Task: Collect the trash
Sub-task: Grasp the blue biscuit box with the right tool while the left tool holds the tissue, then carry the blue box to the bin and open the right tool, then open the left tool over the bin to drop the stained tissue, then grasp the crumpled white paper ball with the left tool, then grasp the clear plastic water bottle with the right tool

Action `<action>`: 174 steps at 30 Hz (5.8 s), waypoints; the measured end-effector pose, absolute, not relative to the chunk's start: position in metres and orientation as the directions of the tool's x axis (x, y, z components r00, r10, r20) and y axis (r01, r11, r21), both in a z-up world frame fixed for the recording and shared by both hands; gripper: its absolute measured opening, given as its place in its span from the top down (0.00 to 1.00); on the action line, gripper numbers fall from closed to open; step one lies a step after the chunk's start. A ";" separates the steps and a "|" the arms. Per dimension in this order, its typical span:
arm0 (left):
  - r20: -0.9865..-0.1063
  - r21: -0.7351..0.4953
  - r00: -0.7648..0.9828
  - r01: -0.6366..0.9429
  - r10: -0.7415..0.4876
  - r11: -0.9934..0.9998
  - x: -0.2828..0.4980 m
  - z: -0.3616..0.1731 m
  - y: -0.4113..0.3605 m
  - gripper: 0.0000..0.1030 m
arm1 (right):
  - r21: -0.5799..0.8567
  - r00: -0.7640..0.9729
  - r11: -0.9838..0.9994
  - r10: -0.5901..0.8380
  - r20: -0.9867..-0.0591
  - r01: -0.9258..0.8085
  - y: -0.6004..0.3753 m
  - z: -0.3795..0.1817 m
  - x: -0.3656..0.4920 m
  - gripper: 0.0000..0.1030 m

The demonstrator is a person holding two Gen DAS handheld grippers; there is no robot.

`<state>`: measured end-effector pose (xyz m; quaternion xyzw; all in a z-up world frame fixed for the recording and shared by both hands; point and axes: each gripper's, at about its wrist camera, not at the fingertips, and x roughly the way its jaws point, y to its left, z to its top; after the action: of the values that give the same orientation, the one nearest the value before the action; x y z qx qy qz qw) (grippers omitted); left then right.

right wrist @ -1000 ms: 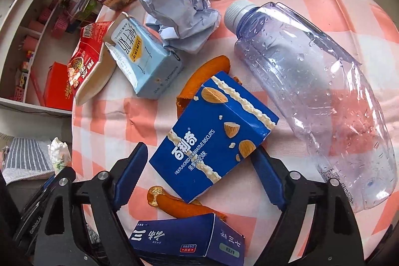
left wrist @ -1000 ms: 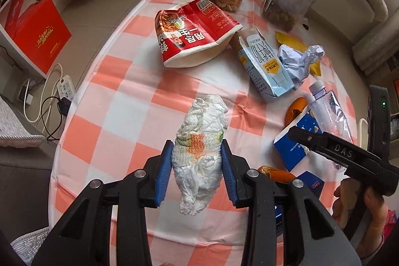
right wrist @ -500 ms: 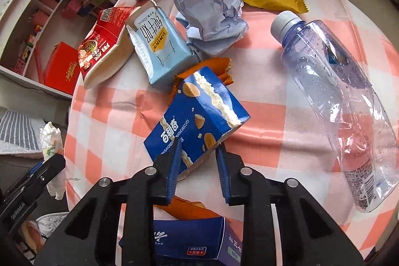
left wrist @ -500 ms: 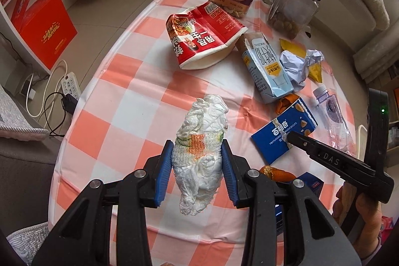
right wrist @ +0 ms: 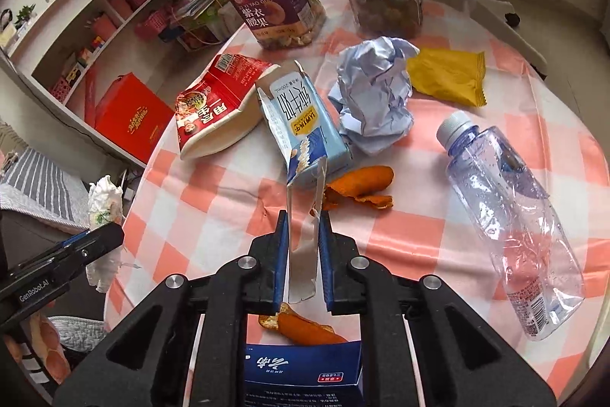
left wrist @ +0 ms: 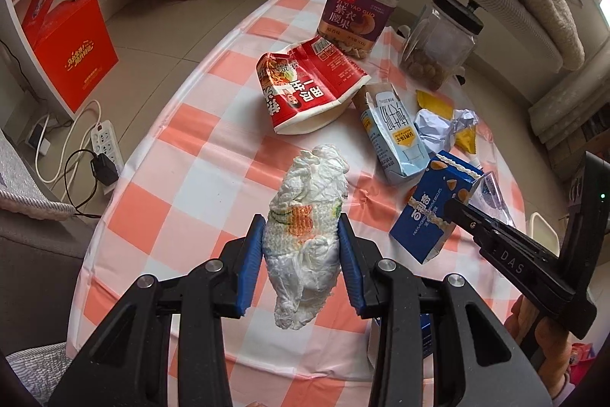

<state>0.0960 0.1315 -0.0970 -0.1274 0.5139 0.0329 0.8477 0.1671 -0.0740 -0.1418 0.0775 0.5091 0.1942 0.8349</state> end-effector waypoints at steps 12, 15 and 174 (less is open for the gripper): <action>-0.866 -0.184 0.493 -0.162 -0.082 0.970 0.095 -0.098 0.125 0.63 | 0.301 0.360 0.897 0.411 -0.838 -0.324 -0.054 -0.165 0.173 0.75; -0.862 -0.187 0.500 -0.166 -0.081 0.968 0.094 -0.096 0.126 0.63 | 0.309 0.356 0.890 0.424 -0.833 -0.336 -0.054 -0.165 0.170 0.85; -0.784 -0.053 0.606 0.147 -0.133 0.988 0.222 -0.088 -0.006 0.83 | 0.058 0.383 0.949 0.181 -0.906 -0.311 -0.179 -0.161 0.186 0.07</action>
<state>0.2217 -0.0065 -0.0882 0.0084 0.4367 -0.0782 0.8962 0.1857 -0.1794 -0.1613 -0.0610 0.5355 0.1483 0.8292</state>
